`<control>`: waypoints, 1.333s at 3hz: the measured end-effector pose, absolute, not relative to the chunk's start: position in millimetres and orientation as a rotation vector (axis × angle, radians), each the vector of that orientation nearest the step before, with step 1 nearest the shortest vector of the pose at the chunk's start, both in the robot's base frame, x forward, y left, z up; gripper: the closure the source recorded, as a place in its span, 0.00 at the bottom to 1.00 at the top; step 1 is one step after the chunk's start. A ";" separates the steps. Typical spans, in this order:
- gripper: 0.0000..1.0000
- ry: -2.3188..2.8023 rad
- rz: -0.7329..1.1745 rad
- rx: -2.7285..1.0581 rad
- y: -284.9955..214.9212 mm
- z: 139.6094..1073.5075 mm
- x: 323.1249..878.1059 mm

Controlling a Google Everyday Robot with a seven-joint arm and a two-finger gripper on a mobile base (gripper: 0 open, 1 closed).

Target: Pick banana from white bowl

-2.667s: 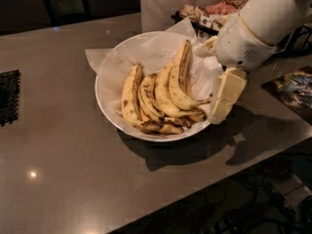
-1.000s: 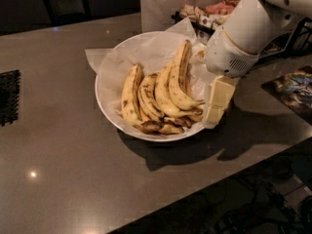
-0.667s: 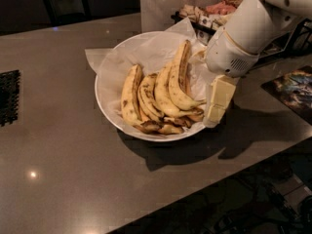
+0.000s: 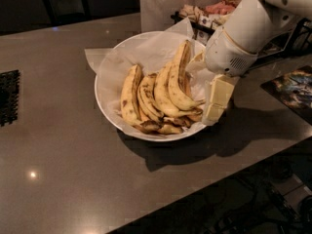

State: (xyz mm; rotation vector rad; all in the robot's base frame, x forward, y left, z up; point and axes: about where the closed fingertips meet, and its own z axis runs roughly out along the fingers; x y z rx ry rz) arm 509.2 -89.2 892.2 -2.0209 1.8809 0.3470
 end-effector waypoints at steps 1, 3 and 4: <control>0.42 1.881 0.347 -2.021 -89.2 892.2 509.2; 0.88 1.881 0.347 -2.021 -89.1 892.3 509.2; 1.00 1.871 0.319 -2.042 -85.4 897.6 510.4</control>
Offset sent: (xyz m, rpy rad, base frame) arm 0.0000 0.0000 0.0000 0.0000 0.0000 0.0000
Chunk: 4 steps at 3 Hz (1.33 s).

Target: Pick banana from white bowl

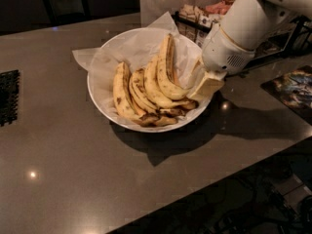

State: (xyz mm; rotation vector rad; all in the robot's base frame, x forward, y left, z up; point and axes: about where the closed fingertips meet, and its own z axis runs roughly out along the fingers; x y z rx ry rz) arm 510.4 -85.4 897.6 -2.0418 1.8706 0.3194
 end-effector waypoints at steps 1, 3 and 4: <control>1.00 1.823 0.272 -2.114 -73.6 910.7 515.1; 1.00 1.539 0.228 -2.264 -35.5 966.8 517.7; 1.00 1.357 0.185 -2.246 -30.9 1004.4 498.5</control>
Offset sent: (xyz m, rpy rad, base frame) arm 0.0143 0.0563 0.0644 -0.0693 -0.0952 0.2968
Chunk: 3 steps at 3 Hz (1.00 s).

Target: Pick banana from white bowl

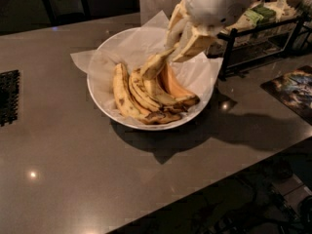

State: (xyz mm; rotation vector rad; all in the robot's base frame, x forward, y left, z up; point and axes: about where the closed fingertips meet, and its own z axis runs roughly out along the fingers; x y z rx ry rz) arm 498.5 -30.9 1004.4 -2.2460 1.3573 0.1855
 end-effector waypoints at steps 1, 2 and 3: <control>1.00 1.210 0.155 -2.192 -38.6 1033.4 471.9; 1.00 1.023 0.148 -2.154 -45.9 1059.7 437.8; 1.00 1.024 0.147 -2.154 -45.8 1059.6 437.9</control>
Offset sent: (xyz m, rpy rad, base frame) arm -0.0980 -0.0310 0.0744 0.2848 -0.2460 0.2446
